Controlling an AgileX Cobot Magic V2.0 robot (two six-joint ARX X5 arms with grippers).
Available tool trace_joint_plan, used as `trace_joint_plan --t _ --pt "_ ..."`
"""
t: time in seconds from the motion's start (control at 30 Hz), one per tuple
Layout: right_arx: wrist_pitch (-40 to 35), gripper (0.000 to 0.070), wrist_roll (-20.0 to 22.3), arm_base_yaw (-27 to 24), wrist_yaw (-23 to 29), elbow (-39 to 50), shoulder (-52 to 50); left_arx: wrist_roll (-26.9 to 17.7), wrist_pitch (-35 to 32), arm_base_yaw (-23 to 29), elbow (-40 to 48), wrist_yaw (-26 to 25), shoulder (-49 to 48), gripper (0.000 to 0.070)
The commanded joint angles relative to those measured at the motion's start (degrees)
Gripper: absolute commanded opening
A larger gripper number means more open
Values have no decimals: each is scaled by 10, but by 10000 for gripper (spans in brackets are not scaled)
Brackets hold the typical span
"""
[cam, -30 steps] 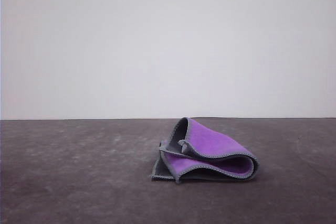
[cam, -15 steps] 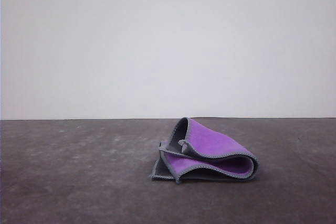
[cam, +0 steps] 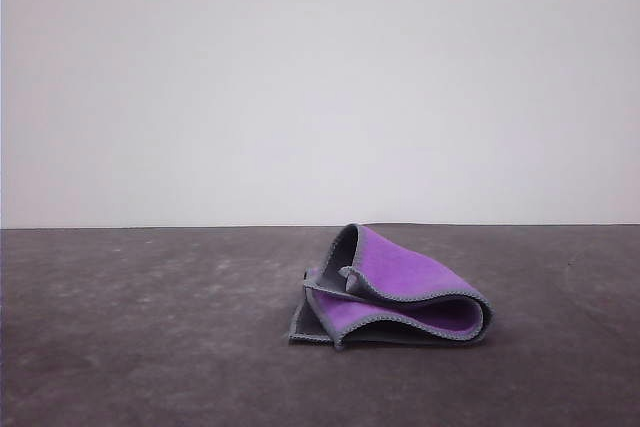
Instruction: Fold clothes
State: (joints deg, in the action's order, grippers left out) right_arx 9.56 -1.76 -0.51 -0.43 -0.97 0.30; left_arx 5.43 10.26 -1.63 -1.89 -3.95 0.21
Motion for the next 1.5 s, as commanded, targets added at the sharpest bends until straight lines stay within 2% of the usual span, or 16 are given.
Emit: trace_joint_plan --t 0.0,1.47 --pt "-8 7 -6 -1 1 3 -1 2 4 1 11 0 0 11" --pt "-8 7 -6 -1 1 3 -1 2 4 1 11 0 0 11"
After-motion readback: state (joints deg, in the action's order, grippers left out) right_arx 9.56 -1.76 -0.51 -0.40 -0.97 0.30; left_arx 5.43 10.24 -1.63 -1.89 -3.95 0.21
